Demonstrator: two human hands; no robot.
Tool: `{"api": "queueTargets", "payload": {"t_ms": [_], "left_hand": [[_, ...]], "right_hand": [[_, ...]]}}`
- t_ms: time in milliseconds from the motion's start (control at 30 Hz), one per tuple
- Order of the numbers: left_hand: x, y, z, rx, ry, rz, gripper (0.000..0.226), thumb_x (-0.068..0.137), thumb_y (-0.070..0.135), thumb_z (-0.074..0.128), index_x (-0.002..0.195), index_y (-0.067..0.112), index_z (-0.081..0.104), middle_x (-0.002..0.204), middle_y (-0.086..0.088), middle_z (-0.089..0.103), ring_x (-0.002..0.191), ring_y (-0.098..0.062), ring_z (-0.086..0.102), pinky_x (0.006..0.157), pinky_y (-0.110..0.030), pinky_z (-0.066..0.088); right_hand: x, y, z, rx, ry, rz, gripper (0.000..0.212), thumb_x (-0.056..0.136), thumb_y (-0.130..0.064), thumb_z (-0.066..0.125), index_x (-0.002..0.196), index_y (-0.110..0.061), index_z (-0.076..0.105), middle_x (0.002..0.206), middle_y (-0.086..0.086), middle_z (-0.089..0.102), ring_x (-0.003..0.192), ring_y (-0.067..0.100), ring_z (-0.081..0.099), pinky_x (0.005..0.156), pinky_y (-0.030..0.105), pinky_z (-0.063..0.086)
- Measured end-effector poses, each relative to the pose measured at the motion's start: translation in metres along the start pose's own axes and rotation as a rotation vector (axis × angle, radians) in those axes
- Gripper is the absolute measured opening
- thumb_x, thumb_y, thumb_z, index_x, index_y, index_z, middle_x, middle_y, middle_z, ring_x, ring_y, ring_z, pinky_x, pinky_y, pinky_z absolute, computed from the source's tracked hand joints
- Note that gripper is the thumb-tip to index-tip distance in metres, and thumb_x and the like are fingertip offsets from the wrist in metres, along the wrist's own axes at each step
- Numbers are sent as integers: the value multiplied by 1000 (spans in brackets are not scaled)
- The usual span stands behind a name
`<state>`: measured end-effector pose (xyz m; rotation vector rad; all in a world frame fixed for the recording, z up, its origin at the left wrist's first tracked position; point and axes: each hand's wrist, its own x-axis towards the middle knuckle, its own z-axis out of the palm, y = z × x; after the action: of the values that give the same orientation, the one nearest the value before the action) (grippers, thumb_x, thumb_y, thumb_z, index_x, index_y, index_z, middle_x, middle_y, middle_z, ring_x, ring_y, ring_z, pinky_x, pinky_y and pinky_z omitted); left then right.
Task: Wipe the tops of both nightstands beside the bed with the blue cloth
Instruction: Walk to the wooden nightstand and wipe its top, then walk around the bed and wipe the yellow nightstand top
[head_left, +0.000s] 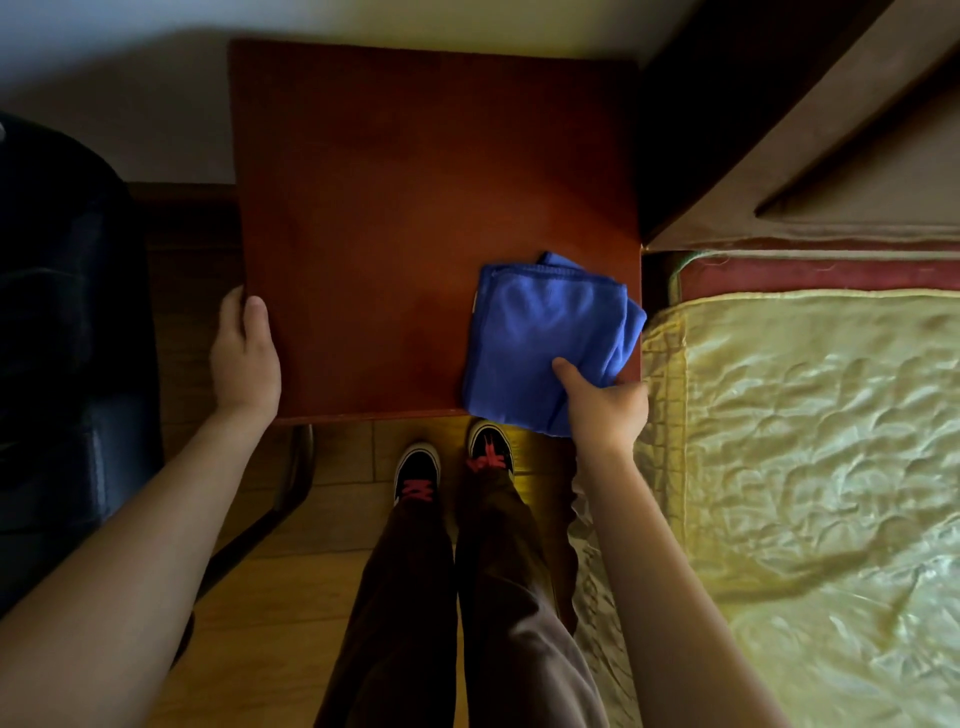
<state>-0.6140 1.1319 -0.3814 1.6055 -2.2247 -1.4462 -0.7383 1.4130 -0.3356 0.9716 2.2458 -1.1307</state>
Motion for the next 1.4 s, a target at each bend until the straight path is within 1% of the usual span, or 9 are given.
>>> {"api": "queueTargets", "payload": {"t_ms": [67,133,333,467,633,733,967,1233,1400], "left_hand": [[-2,2,-1,7,-10,-21,48,102,44,25,143,23,39,133,-6,54,108,-16,50,88,-33,40],[-6,3,-5,12,-32,-60,48,102,43,27,143,23,38,133,-6,54,113,-20,52,91,-35,40],[-56,42,-43,102,-81,-86,47,101,34,36,146,17,38,145,-10,43,129,-27,47,103,-36,38],[-121,119,-94,28,-151,67,44,102,35,36,141,17,45,138,-5,52,125,-20,51,104,-37,43],[-203,208,-162,14,-209,307,42,101,39,38,136,21,51,131,5,57,120,-7,53,99,-24,43],[-248,237,-201,81,-179,463,36,101,35,40,129,19,56,122,7,60,114,-4,55,97,-26,47],[-298,217,-249,189,-199,504,37,100,34,42,131,21,55,123,12,56,115,-2,51,95,-21,41],[-300,135,-259,191,-377,251,31,100,35,43,123,23,60,124,3,60,113,-13,56,91,-26,41],[-301,147,-247,264,-479,324,34,100,37,40,124,23,59,123,6,60,112,-11,54,92,-27,41]], "right_hand": [[0,-4,-2,156,-175,131,31,70,-26,84,83,-12,60,92,5,69,88,24,67,80,38,57],[-7,-8,-5,215,-296,167,30,70,-26,83,89,-12,63,98,8,73,91,27,70,86,44,58],[-60,-52,-35,149,-365,-125,17,79,-27,78,86,-17,67,90,3,73,88,24,71,80,40,59],[-119,-108,-89,86,-386,-295,22,85,-25,72,95,-8,65,85,0,68,78,14,66,59,19,53],[-196,-152,-161,39,-363,-462,28,86,-24,71,69,-12,52,67,2,59,56,7,56,49,16,42],[-238,-165,-203,30,-342,-547,26,85,-21,72,70,-10,53,70,7,61,66,19,57,59,28,46],[-278,-131,-250,50,-286,-520,41,81,-23,76,79,11,54,70,16,54,68,24,53,60,38,41],[-297,-49,-262,147,-146,-306,30,83,-23,74,78,1,56,74,16,60,73,27,59,68,46,47],[-316,-14,-284,327,-75,-230,17,86,-19,70,82,-8,58,80,9,65,78,26,64,63,34,48]]}}
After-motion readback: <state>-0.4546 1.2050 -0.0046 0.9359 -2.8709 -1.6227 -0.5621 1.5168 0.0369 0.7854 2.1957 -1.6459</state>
